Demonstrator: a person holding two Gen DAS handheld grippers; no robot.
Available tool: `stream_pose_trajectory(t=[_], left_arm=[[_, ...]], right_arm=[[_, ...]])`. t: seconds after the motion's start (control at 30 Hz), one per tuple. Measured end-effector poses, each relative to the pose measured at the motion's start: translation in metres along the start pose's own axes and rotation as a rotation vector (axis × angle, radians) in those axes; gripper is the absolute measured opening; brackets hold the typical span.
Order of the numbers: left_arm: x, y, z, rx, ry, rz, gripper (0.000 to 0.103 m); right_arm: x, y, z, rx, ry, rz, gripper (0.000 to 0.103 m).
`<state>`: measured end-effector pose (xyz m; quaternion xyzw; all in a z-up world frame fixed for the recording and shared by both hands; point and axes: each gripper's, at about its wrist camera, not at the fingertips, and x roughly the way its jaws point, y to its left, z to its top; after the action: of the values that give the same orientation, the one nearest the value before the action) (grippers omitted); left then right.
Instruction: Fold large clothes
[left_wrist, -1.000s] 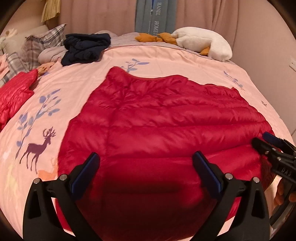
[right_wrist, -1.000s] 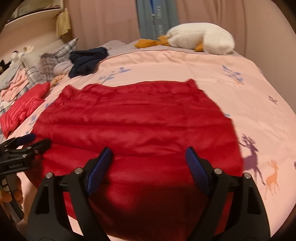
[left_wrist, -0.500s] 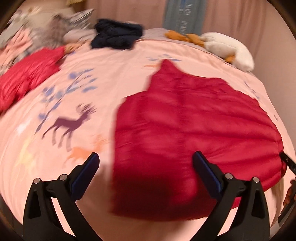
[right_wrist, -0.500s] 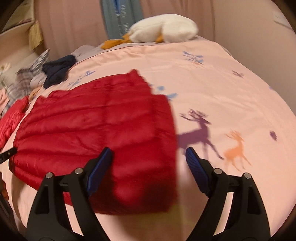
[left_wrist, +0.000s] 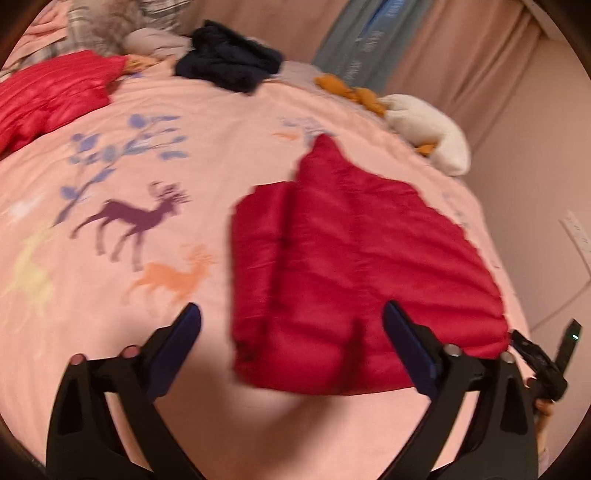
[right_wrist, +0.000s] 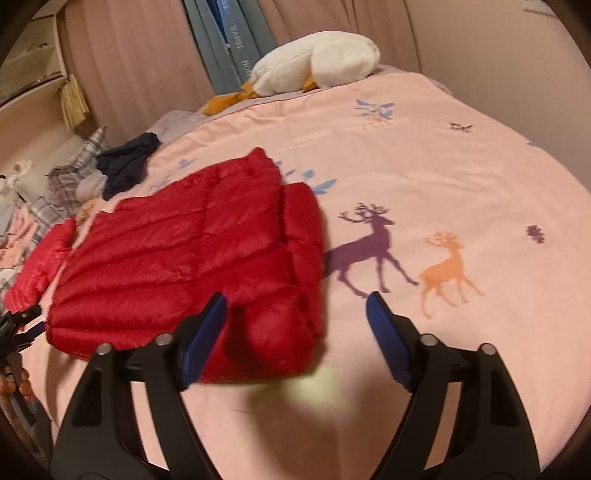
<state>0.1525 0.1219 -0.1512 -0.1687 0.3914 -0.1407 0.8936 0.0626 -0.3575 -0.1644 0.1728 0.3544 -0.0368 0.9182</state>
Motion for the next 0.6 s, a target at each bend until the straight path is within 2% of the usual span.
stream_pose_trajectory(t=[0.03,0.13,0.17,0.23,0.3,0.4,0.5,0.6], left_arm=[[0.002,-0.005,0.001,0.009,0.003,-0.02,0.089],[0.012,-0.009,0.002,0.011,0.035,-0.041,0.077],[0.015,-0.01,0.002,0.007,0.049,-0.055,0.069],[0.017,-0.011,0.001,0.007,0.057,-0.062,0.069],[0.019,-0.008,0.0,-0.001,0.071,-0.077,0.058],[0.023,0.0,-0.002,-0.028,0.112,-0.104,0.042],[0.022,0.002,-0.008,-0.021,0.137,-0.122,0.032],[0.019,0.0,-0.015,-0.004,0.156,-0.12,0.029]], right_arm=[[0.001,0.001,0.001,0.003,-0.003,0.013,0.074],[0.008,0.002,0.006,0.002,0.008,0.012,0.061],[0.01,0.002,0.008,0.005,0.012,0.021,0.058],[0.011,0.005,0.01,-0.003,0.012,0.042,0.051],[0.014,0.009,0.01,-0.02,0.017,0.048,0.036],[0.018,0.019,0.01,-0.064,0.03,0.053,0.02],[0.016,0.025,0.007,-0.092,0.029,0.067,0.011],[0.01,0.027,0.003,-0.104,0.037,0.074,0.01]])
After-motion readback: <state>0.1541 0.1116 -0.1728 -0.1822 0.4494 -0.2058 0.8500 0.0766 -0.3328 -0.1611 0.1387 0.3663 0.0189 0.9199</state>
